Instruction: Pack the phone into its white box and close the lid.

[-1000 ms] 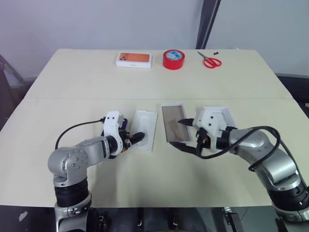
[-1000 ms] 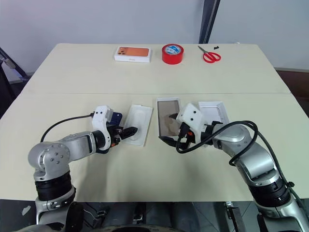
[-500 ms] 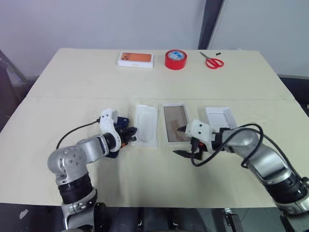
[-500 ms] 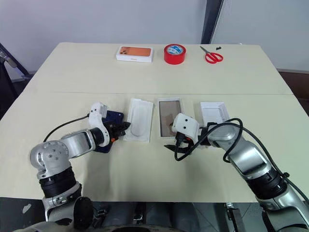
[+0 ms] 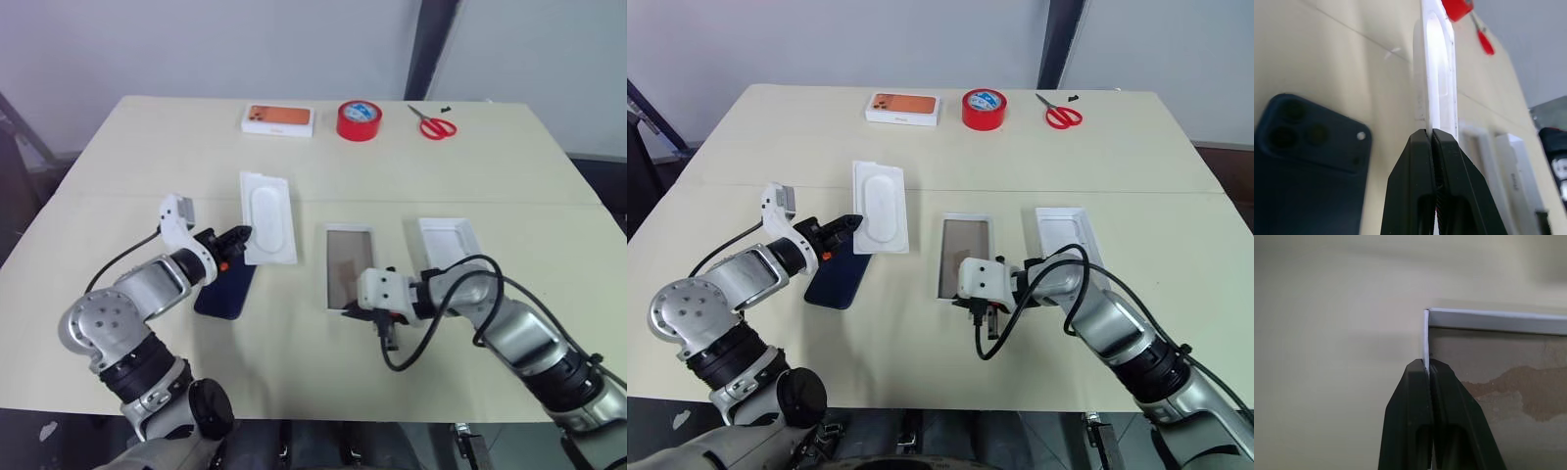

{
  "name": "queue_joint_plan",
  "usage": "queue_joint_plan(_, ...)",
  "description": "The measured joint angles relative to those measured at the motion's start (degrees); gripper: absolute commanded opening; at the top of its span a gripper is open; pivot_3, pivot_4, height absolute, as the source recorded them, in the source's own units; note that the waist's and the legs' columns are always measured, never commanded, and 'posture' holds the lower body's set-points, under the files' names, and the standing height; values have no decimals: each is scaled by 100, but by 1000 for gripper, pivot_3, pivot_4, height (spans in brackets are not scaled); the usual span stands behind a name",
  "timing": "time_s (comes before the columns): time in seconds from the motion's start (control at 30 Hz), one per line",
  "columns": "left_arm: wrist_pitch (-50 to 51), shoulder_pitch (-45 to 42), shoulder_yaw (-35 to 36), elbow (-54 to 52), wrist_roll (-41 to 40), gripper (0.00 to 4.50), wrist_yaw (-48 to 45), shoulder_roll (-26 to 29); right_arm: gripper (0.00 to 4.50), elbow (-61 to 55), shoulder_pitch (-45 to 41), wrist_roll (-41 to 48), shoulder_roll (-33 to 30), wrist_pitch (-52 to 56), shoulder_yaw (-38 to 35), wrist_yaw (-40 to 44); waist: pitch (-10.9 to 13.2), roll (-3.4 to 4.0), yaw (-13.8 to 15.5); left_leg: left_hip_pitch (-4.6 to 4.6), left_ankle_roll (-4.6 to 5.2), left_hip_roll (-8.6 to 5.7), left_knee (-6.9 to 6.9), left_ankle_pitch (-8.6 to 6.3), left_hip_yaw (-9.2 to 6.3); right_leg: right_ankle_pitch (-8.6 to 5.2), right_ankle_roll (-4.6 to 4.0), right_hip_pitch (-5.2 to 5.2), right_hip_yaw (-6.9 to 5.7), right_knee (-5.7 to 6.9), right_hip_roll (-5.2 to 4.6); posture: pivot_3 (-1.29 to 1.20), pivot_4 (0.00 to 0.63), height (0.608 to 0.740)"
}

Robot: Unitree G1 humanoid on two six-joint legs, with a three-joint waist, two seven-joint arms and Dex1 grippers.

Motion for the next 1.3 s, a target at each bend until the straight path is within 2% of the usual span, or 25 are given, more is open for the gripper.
queue_joint_plan(0.13, 0, -37, 94, -3, -274, 0, 182, -54, 95, 5, -106, -104, 329, 162, 220, -144, 0, -1, -8, 1, -1, 0, 0, 0, -1, 0, 0, 0, 0, 1, 0, 0, 150, 719)
queue_joint_plan(0.17, 0, -38, 127, 1, -340, 0, 242, -56, 332, 41, -173, -173, 399, 167, 268, -185, 0, -1, -7, 1, -2, 0, 0, 1, -1, 0, 0, -1, 0, 1, 0, 0, 150, 719)
queue_joint_plan(0.23, 0, -61, 161, 24, -478, 0, 382, -58, 944, 162, -328, -277, 523, 218, 318, -273, 0, -2, -2, 1, -2, 0, 0, 1, -1, 0, 0, -1, -1, 1, 1, 0, 150, 719)
queue_joint_plan(0.37, 0, -127, 150, 64, -703, 0, 641, -65, 2913, 192, -417, -185, 734, 437, 189, -389, 0, -2, 12, 0, -2, -5, 0, 1, -2, 0, 0, 0, -1, 0, -3, 0, 150, 719)
queue_joint_plan(0.4, 0, -118, 92, 64, -774, 0, 724, -64, 3240, 137, -416, -46, 731, 561, 7, -412, 0, -2, 15, -1, -1, -8, 0, 1, -3, 0, 0, 0, -1, 0, -6, 0, 150, 719)
queue_joint_plan(0.5, 0, -72, -119, 65, -1006, 0, 931, -102, 3240, -79, -384, 279, 445, 711, -594, -336, 0, -2, 26, -1, 0, -13, 0, 0, -9, 0, 0, 3, -2, -1, -9, 0, 150, 719)
queue_joint_plan(0.63, 0, 148, -466, 68, -1381, 0, 1328, -317, 3240, -143, -175, 498, -268, 734, -1410, -185, 1, -5, 15, 0, 1, -14, -3, -1, -11, 0, 0, 4, -1, -2, -9, 0, 150, 719)
queue_joint_plan(0.9, 0, 532, -1100, 215, -2100, 0, 2399, -835, 3240, 154, -40, 445, -435, 405, -1596, -322, 1, -5, 14, 0, -1, -8, -2, 1, -10, 0, 0, 3, 0, 0, -5, 0, 150, 719)
queue_joint_plan(1.07, 0, 692, -1243, 247, -2490, 0, 2972, -811, 3240, 287, -53, 377, -352, 246, -1538, -424, 1, -5, 12, 0, -1, -8, -2, 1, -10, 0, 0, 4, 0, -1, -5, 0, 150, 719)
queue_joint_plan(1.17, -3, 786, -1307, 247, -2762, 871, 3181, -809, 3293, 373, -85, 337, -258, 155, -1447, -470, 1, -5, 14, 1, -1, -9, -2, 2, -9, 0, 0, 4, 0, -1, -5, 0, 150, 719)
queue_joint_plan(1.3, -77, 933, -1658, 249, -3290, 2753, 3453, -650, 3293, 522, -262, 284, -128, 114, -1352, -522, 1, -4, 13, 1, -1, -9, -1, 2, -10, 0, -1, 4, 0, -1, -5, 0, 150, 719)
